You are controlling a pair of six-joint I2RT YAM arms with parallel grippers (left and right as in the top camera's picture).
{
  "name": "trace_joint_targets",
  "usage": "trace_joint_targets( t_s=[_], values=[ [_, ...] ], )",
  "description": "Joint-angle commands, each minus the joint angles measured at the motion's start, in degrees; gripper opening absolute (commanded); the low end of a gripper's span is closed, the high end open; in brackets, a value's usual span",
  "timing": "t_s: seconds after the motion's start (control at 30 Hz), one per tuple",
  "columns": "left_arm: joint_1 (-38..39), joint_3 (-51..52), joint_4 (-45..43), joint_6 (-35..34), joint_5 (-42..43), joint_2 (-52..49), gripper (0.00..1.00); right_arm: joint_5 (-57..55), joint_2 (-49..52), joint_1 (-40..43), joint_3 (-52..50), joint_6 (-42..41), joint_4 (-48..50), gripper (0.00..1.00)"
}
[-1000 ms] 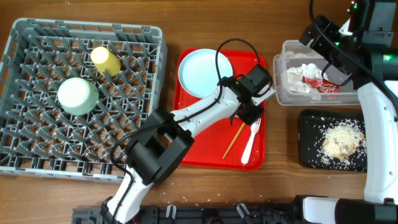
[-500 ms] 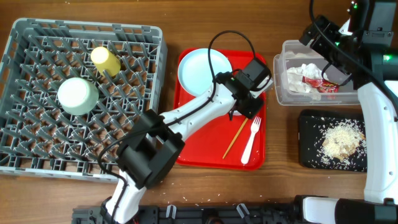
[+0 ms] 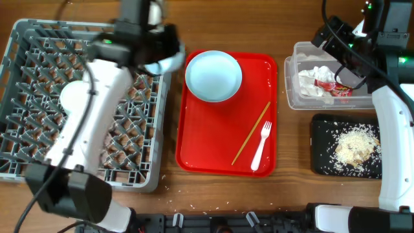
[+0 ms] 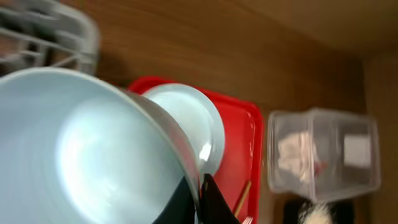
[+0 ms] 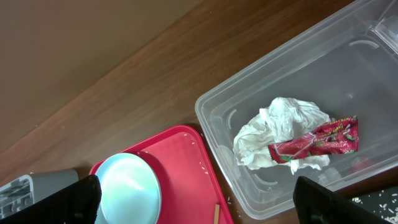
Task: Sort waste into correct bins and load items into the dishwasher rack
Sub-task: 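Carry the light-blue bowl into the rack's lower left and release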
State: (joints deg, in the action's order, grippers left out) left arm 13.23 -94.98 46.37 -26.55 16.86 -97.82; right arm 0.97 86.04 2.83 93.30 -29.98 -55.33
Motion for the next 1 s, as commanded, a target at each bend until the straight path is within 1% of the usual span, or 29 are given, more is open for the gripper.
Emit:
trace_joint_targets(
  t_s=[0.0, 0.13, 0.27, 0.3, 0.33, 0.4, 0.43, 0.53, 0.57, 0.67, 0.73, 0.8, 0.97],
  values=[
    [-12.44, 0.11, 0.24, -6.12, 11.1, 0.7, 0.04, -0.96, 0.37, -0.02, 0.76, -0.04, 0.02, 1.0],
    [-29.99, 0.11, 0.83, -7.39, 15.17, 0.68, 0.04, -0.96, 0.37, -0.02, 0.76, -0.04, 0.02, 1.0],
    [-43.52, 0.2, 1.38, -7.37, 19.74, 0.07, 0.04, -0.96, 0.37, -0.02, 0.76, -0.07, 0.02, 1.0],
    [-46.56, 0.22, 2.64, -7.37, 21.55, -0.44, 0.04, -0.96, 0.37, -0.02, 0.76, -0.04, 0.02, 1.0],
    [-50.12, 0.24, 5.84, -7.39, 22.36, -1.38, 0.04, -0.96, 0.37, -0.02, 0.76, -0.07, 0.02, 1.0],
    [-53.68, 0.26, 10.23, -7.48, 22.36, -3.26, 0.04, -0.96, 0.37, -0.02, 0.76, -0.04, 0.02, 1.0],
    [-54.75, 0.26, 11.69, -8.59, 22.34, -4.02, 0.04, -0.96, 0.37, -0.02, 0.76, -0.02, 0.02, 1.0],
    [-57.64, 0.26, 13.86, -8.85, 22.95, -6.12, 0.04, -0.96, 0.37, -0.02, 0.76, -0.07, 0.02, 1.0],
    [-58.18, 0.28, 14.38, -8.68, 24.63, -6.62, 0.04, -0.96, 0.37, -0.02, 0.76, -0.04, 0.02, 1.0],
    [-59.8, 1.42, 14.86, -5.2, 36.59, -7.74, 0.04, -0.96, 0.37, -0.02, 0.76, -0.04, 0.02, 1.0],
    [-60.63, 3.43, 13.7, -5.09, 39.54, -7.74, 0.04, -0.96, 0.37, -0.02, 0.76, -0.07, 0.02, 1.0],
    [-61.55, 6.84, 11.13, -2.38, 44.37, -7.74, 0.04, -0.96, 0.37, -0.02, 0.76, -0.07, 0.02, 1.0],
    [-65.77, 13.05, 9.14, -2.1, 47.54, -7.74, 0.04, -0.96, 0.37, -0.02, 0.76, -0.02, 0.02, 1.0]
  ],
)
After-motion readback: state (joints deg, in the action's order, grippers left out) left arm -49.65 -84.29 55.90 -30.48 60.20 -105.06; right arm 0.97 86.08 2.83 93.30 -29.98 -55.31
